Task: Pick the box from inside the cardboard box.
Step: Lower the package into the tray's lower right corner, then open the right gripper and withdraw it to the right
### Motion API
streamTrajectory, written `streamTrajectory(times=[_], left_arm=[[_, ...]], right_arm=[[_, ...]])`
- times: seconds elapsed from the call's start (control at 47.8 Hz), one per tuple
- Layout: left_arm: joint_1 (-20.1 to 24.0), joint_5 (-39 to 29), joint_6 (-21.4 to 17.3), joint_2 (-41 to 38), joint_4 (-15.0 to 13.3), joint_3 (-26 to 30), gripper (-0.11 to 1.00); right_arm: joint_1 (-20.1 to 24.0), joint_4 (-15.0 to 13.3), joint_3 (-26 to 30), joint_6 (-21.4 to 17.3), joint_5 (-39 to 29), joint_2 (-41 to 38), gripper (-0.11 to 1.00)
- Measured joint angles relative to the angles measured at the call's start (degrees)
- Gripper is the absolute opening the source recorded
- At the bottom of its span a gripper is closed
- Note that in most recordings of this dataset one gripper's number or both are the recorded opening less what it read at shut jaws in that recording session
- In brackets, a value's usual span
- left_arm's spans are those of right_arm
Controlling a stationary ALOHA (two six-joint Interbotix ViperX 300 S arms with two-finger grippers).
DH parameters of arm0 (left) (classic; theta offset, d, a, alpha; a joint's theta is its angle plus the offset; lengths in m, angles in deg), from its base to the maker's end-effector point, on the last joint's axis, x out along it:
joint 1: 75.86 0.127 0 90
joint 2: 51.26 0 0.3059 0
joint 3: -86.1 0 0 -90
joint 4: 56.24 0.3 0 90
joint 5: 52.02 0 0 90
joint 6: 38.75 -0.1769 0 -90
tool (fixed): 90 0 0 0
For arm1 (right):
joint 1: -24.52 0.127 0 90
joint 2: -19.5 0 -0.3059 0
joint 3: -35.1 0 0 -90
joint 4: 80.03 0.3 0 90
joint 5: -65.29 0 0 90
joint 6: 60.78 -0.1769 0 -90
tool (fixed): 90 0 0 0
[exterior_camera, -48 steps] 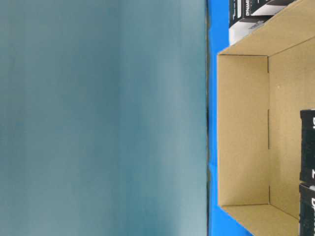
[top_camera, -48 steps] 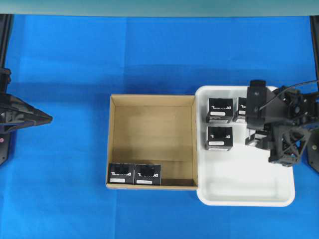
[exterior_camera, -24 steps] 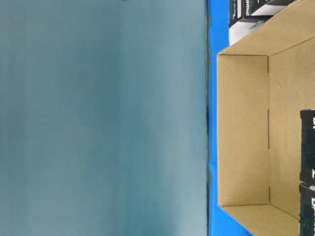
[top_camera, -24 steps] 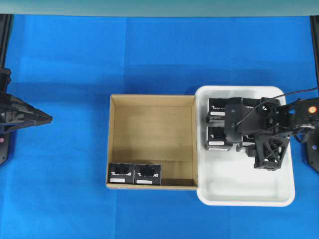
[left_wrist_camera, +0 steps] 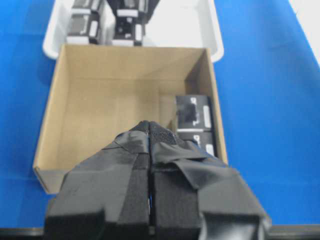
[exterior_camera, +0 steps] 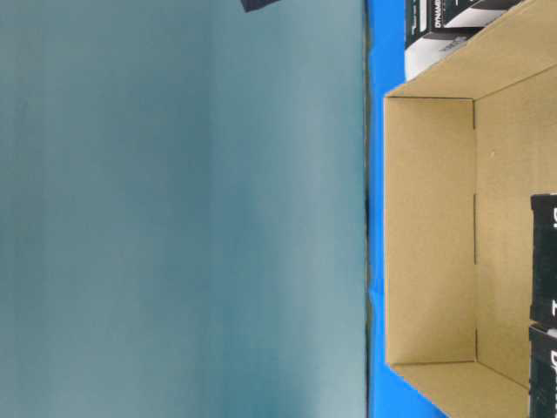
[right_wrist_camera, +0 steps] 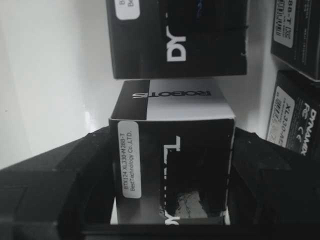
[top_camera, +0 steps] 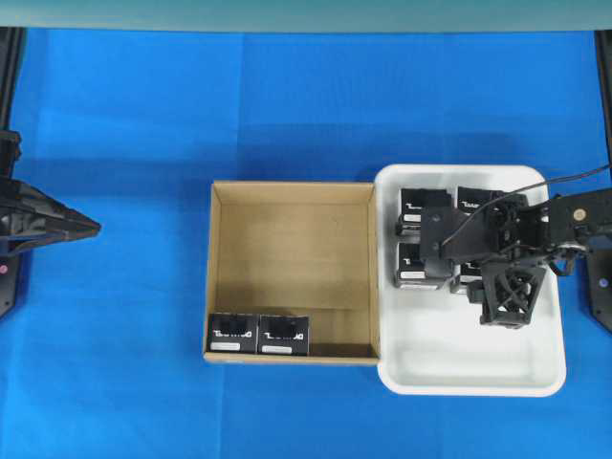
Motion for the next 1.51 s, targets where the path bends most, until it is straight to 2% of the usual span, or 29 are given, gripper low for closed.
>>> streamTrajectory(times=[0.293, 0.46, 0.502, 0.732, 1.045, 1.338, 1.505], left_arm=[[0.0, 0.0, 0.0, -0.09, 0.0, 0.0, -0.07], [-0.09, 0.0, 0.0, 0.0, 0.0, 0.0, -0.07], [-0.09, 0.0, 0.0, 0.0, 0.0, 0.09, -0.07], [-0.35, 0.0, 0.0, 0.09, 0.0, 0.0, -0.07], [-0.44, 0.0, 0.0, 0.0, 0.0, 0.0, -0.07], [-0.44, 0.0, 0.0, 0.09, 0.0, 0.0, -0.07], [-0.53, 0.0, 0.09, 0.0, 0.0, 0.0, -0.07]], right_arm=[[-0.26, 0.0, 0.09, 0.0, -0.18, -0.09, 0.62], [-0.53, -0.09, 0.18, -0.44, -0.18, -0.09, 0.93], [-0.53, -0.09, 0.26, -0.44, -0.18, -0.09, 0.95], [-0.44, -0.09, 1.76, -0.62, -3.16, 0.7, 0.95], [-0.53, -0.09, 8.7, -0.7, -11.95, 9.67, 0.95], [-3.52, -0.09, 9.76, -1.49, -12.48, 20.39, 0.95], [-3.52, -0.09, 8.96, -1.58, -11.43, 25.31, 0.95]])
